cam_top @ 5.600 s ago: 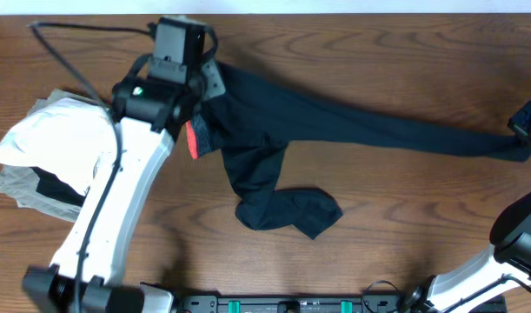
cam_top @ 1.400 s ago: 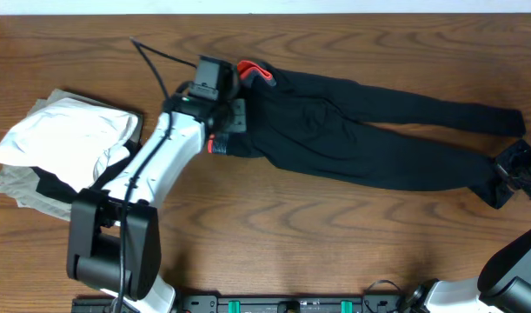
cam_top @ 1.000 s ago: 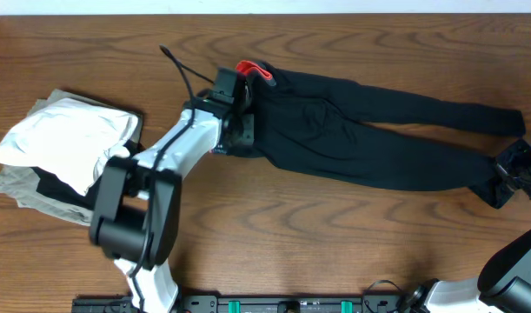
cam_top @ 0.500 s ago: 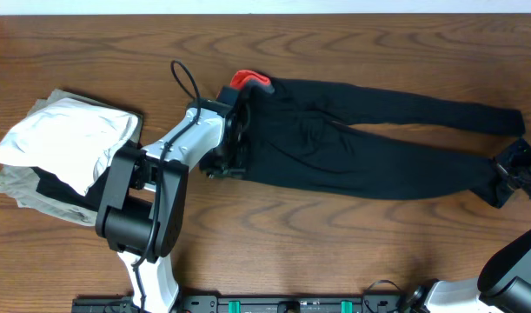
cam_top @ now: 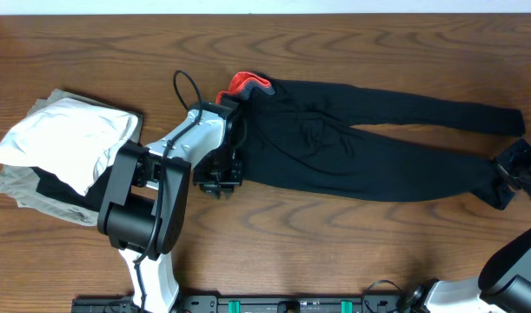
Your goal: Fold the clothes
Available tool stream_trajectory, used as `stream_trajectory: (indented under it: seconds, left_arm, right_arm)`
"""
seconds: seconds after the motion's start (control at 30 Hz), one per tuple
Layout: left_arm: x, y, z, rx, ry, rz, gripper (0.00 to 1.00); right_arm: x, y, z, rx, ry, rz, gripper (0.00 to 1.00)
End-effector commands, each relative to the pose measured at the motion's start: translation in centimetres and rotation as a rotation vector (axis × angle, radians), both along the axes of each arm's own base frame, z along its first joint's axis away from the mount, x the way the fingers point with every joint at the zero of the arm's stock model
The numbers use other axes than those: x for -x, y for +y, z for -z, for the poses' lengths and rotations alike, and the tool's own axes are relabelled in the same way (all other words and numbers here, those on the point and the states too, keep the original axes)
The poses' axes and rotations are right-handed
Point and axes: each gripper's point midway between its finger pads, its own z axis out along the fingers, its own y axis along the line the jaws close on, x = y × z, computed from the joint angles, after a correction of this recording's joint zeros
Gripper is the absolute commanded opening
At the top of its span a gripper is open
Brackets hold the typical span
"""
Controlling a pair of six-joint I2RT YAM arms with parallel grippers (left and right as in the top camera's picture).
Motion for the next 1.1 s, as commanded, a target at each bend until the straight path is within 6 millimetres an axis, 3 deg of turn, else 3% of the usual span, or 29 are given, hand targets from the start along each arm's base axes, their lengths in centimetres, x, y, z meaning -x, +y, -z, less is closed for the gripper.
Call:
stream_trajectory:
  seconds: [0.0,0.33,0.37,0.4,0.43,0.47,0.8,1.07]
  left_arm:
    - [-1.1,-0.2,-0.9,0.022,-0.071,0.007,0.2]
    - [-4.4,-0.9,-5.9,0.075,-0.318,-0.023,0.34]
    - [-4.5,-0.4,-6.2,0.048,-0.333,-0.045,0.4]
    - [-4.6,0.2,-6.4,0.009,-0.344,-0.071,0.57]
    - [-4.7,0.8,-6.4,-0.028,-0.35,-0.1,0.81]
    - [-4.6,1.4,-6.4,-0.061,-0.35,-0.145,0.84]
    - [-4.3,2.1,-4.8,-0.129,-0.302,-0.444,0.94]
    - [-3.9,2.2,-1.3,-0.13,-0.331,-0.614,0.92]
  right_arm:
    - [-0.3,-0.6,0.3,0.012,0.016,0.008,0.01]
    - [-0.4,-0.6,0.7,0.008,0.023,0.007,0.01]
    - [-0.4,-0.6,0.7,0.008,0.023,0.007,0.01]
    - [-0.4,-0.6,0.7,0.008,0.023,0.007,0.01]
    - [-0.4,-0.6,0.8,0.007,0.024,0.007,0.01]
    - [-0.3,-0.6,0.8,0.006,0.025,0.007,0.01]
    - [-0.2,-0.5,0.8,0.002,0.03,0.007,0.01]
    - [-0.2,-0.5,0.8,0.002,0.03,0.007,0.01]
